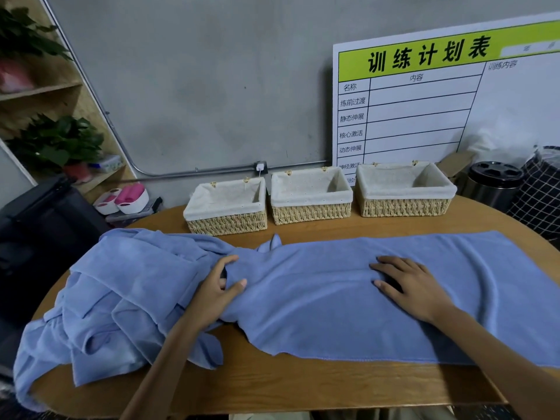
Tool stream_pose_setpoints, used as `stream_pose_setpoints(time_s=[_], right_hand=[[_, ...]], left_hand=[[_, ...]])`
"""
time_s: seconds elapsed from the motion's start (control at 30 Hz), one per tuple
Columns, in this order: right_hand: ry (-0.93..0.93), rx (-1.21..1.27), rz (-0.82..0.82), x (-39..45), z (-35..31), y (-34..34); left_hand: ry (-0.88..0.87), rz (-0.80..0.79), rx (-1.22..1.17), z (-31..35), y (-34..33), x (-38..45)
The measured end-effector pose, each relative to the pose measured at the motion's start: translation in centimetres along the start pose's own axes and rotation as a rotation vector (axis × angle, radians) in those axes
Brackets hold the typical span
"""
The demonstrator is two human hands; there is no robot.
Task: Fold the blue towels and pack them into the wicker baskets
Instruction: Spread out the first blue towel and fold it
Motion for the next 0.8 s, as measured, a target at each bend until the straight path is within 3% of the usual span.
stream_pose_setpoints(time_s=[0.17, 0.33, 0.6, 0.7, 0.8], right_hand=[[-0.003, -0.003, -0.006, -0.1, -0.1, 0.0], [-0.002, 0.002, 0.000, -0.2, 0.0, -0.1], [-0.003, -0.006, -0.002, -0.2, -0.2, 0.0], [-0.002, -0.011, -0.008, -0.1, -0.2, 0.0], [-0.001, -0.008, -0.011, -0.2, -0.3, 0.1]], left_hand=[[-0.016, -0.059, 0.096, -1.5, -0.4, -0.4], [-0.030, -0.032, -0.124, -0.1, -0.3, -0.1], [-0.050, -0.162, -0.132, -0.9, -0.9, -1.2], [-0.047, -0.181, -0.275, -1.1, -0.2, -1.1], [0.032, -0.216, -0.168, -1.6, -0.4, -1.5]])
Point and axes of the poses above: each hand's wrist, its own x-axis towards the middle knuckle, its own y-axis out of the back of the hand, z = x × y, the point moved 6 cm from there along x, towards the middle knuckle, and after that the axes turned 14 degrees about -z, right-handed, at the moved point
